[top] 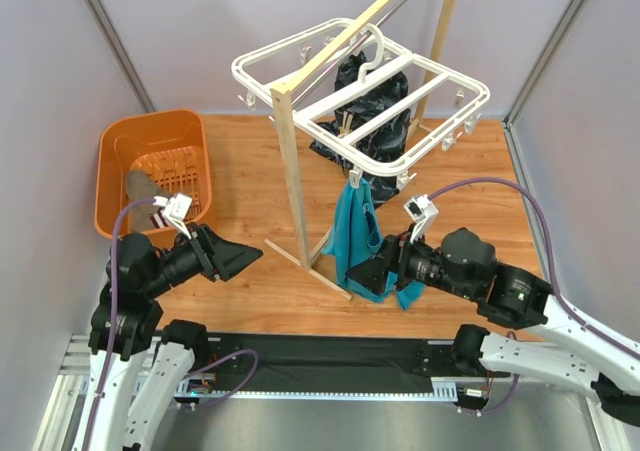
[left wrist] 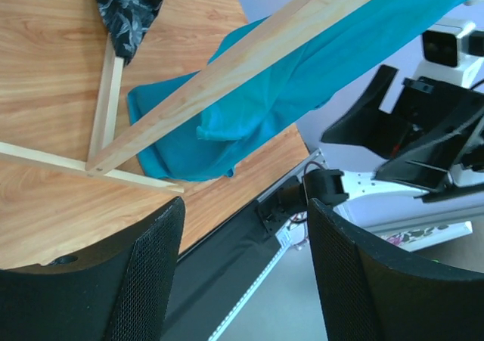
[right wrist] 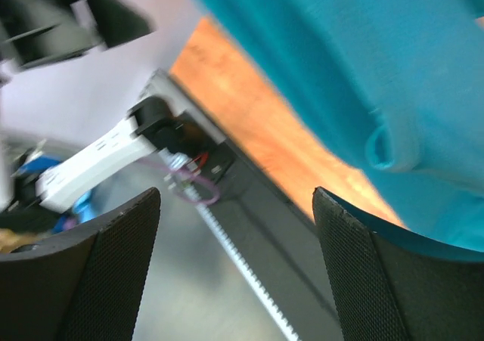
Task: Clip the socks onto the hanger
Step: Adjust the hanger on the clothesline.
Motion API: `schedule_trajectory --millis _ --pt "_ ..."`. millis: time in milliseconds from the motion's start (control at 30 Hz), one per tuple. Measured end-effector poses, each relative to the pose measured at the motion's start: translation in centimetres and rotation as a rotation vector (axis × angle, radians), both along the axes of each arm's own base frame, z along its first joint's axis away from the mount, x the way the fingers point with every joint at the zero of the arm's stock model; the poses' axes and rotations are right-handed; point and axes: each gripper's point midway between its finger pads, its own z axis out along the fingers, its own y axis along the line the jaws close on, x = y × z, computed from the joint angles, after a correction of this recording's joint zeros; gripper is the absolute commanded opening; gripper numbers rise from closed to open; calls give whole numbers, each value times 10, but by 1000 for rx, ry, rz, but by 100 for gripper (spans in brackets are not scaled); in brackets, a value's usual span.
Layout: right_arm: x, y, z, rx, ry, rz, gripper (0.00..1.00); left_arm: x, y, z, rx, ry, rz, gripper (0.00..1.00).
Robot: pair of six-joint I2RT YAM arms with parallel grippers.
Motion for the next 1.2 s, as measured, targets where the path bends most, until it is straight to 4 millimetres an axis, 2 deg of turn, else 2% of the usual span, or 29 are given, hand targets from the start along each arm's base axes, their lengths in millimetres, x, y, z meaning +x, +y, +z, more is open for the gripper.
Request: schedule_trajectory --millis 67,233,333,367,467,567,700,833,900,1000,1200 --pt "12 3 -9 -45 -14 -72 84 0 -2 5 -17 -11 -12 73" --pt "54 -6 -36 -153 -29 -313 81 -1 -6 7 -47 -6 -35 73" --pt "73 -12 -53 -203 -34 -427 74 -2 -7 6 -52 -1 -39 73" --pt "78 -14 -57 -214 -37 -458 69 -2 -7 6 -54 0 -39 73" --pt "88 -21 -67 -227 -46 -532 60 -3 -7 7 -59 -3 -43 73" --pt "95 -30 -68 -216 -65 -597 54 -3 -8 9 -65 -8 -48 71" --pt "98 -43 -60 -194 -90 -653 57 -3 -8 11 -68 -15 -51 71" --pt "98 -47 -53 -178 -109 -653 56 -3 -9 12 -73 -16 -58 70" --pt "96 -42 -52 -175 -115 -624 55 -3 -11 19 -93 -26 -72 66" --pt "90 -24 -51 -164 -130 -523 56 -6 -17 33 -149 -51 -114 65" --pt "76 34 -53 -131 -138 -271 55 -13 -26 63 -238 -87 -198 60"
